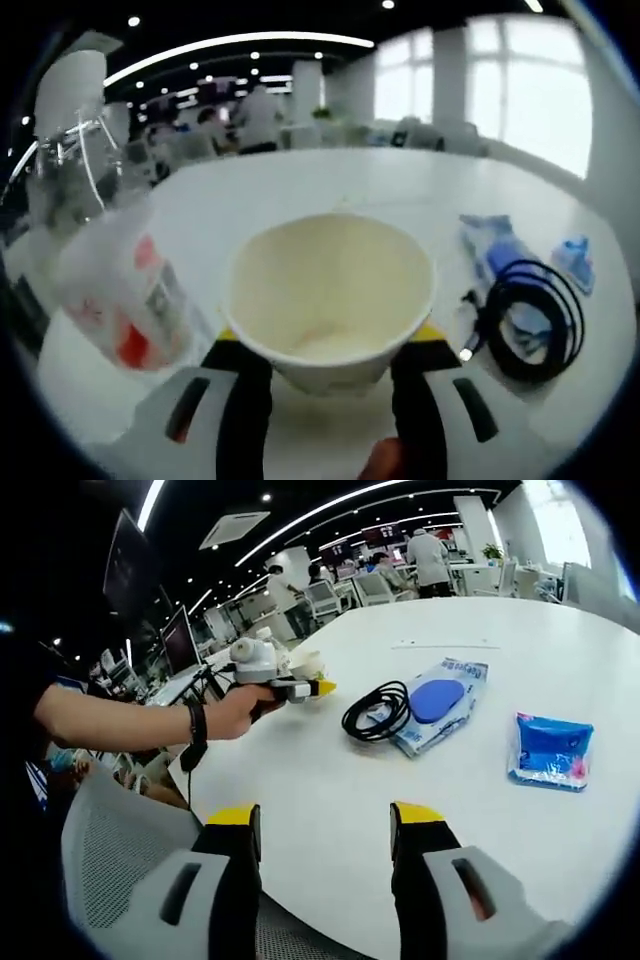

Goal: Arrange the tabletop items into an orderly group along one side of the table until the central work area is clear of visible clutter.

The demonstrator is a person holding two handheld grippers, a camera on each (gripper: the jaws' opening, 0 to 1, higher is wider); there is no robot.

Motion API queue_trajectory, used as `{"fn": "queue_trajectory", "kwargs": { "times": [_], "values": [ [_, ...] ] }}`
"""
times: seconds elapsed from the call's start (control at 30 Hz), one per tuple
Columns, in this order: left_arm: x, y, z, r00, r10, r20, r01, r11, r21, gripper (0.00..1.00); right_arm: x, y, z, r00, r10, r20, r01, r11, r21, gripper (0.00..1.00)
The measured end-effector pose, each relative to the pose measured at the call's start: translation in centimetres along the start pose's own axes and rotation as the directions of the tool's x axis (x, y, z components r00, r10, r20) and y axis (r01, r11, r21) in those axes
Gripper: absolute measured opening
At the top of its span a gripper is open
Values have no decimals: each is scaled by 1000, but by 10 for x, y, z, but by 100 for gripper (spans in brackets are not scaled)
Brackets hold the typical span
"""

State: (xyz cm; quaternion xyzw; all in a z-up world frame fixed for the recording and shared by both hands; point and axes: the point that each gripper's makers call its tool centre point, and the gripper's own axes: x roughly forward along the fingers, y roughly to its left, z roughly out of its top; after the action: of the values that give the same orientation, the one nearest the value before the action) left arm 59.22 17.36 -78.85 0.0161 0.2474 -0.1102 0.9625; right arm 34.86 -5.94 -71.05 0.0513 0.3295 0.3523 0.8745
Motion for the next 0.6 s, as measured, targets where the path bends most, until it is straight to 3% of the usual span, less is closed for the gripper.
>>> {"fn": "queue_trajectory", "kwargs": {
  "times": [0.6],
  "values": [
    [8,1,-7,1000,19,-15,-20,1000,-12,43,2,-1,-4,1000,-1,-14,1,1000,1,52]
  ]
}}
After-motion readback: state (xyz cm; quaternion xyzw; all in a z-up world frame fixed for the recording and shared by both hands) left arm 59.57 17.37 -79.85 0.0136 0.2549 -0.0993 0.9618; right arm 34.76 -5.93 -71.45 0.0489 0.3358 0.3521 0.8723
